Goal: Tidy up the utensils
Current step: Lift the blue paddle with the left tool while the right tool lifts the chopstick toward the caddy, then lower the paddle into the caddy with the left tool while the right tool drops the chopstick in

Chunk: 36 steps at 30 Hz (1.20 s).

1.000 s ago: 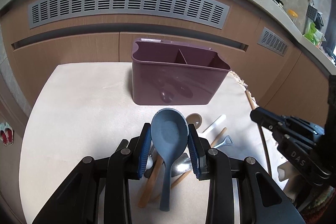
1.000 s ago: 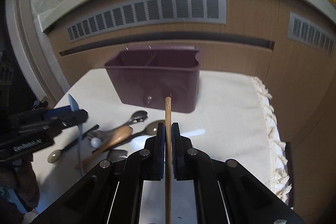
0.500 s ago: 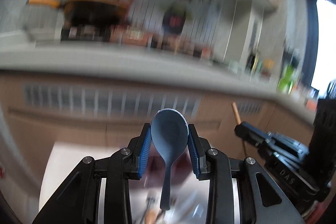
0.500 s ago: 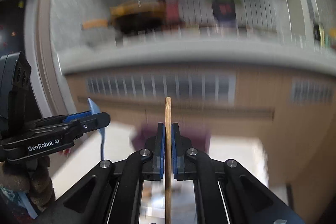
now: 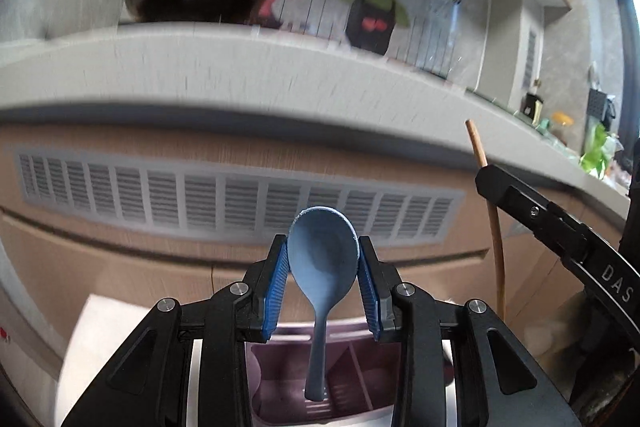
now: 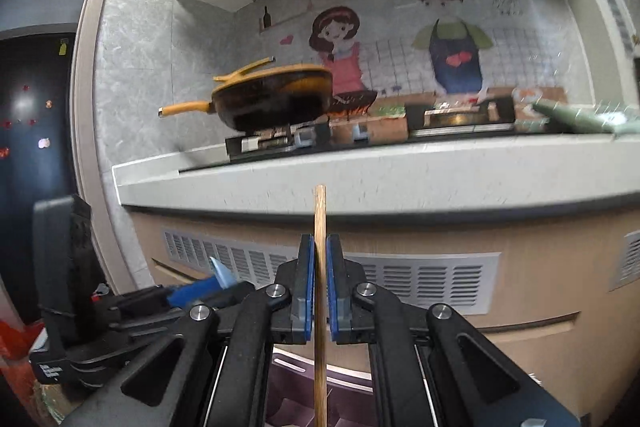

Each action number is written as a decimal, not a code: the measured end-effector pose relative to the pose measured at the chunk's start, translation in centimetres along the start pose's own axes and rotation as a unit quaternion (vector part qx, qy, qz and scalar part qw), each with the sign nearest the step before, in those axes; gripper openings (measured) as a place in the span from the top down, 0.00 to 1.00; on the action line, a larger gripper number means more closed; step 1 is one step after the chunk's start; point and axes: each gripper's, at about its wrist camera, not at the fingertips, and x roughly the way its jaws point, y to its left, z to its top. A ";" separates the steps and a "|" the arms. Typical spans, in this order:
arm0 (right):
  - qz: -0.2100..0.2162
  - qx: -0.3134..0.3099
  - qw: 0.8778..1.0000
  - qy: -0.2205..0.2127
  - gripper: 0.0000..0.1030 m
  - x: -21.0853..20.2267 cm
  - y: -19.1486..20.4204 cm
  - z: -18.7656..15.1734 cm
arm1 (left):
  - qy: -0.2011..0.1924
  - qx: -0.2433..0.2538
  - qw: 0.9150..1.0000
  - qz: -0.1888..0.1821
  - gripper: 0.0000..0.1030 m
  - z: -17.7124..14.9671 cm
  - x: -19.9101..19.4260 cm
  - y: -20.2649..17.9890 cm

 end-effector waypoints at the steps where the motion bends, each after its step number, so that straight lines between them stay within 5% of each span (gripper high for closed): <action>1: 0.003 -0.001 1.000 0.002 0.94 0.7 -0.3 -0.6 | 0.005 -0.002 1.000 0.002 0.66 -0.5 0.6 0.2; 16: -0.010 0.014 0.998 0.058 0.94 7.0 -3.5 -6.9 | 0.073 0.002 0.997 0.030 0.66 -5.4 6.4 1.0; 27: -0.005 0.037 0.995 0.088 0.94 4.3 -4.9 -8.8 | 0.082 -0.009 0.997 0.009 0.59 -7.4 5.3 1.8; 31: 0.001 0.054 0.997 0.063 0.94 3.1 -4.9 -6.4 | 0.076 -0.009 0.997 0.014 0.59 -6.3 2.7 1.7; 36: 0.008 0.002 1.000 0.016 0.94 2.8 -2.6 -1.9 | 0.064 -0.019 0.998 0.018 0.58 -5.9 -0.6 2.5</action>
